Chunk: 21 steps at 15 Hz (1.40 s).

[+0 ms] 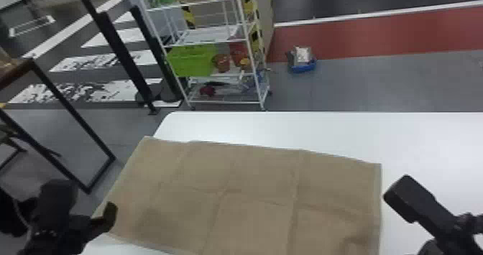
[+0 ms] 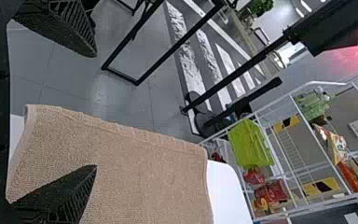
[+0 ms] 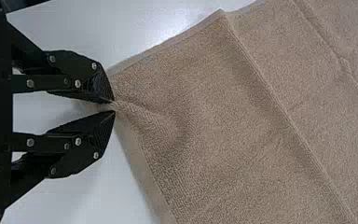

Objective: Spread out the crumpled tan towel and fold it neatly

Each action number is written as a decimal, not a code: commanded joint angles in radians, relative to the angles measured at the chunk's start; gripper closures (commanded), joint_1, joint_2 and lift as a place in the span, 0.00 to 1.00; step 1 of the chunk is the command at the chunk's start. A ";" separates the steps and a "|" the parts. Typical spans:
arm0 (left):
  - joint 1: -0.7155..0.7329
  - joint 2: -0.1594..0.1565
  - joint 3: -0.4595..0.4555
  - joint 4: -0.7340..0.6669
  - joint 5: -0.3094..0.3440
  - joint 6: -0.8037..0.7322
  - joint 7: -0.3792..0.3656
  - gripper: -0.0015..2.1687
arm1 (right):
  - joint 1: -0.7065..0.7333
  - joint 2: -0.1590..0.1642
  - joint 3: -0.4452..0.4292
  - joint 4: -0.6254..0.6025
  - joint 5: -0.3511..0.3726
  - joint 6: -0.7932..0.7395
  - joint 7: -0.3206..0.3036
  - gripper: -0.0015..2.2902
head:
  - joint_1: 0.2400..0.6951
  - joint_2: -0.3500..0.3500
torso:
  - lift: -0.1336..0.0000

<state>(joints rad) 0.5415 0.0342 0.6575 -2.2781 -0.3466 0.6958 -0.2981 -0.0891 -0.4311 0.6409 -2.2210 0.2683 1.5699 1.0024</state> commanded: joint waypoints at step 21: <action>-0.021 0.003 -0.012 0.012 0.003 0.000 0.011 0.02 | 0.522 -0.209 -0.771 -0.195 -0.081 -0.211 0.188 0.41 | 1.00 1.00 | 0.08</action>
<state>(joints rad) 0.5200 0.0365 0.6458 -2.2667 -0.3436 0.6958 -0.2868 0.3971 -0.6346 -0.0837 -2.4108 0.1878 1.3992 1.1768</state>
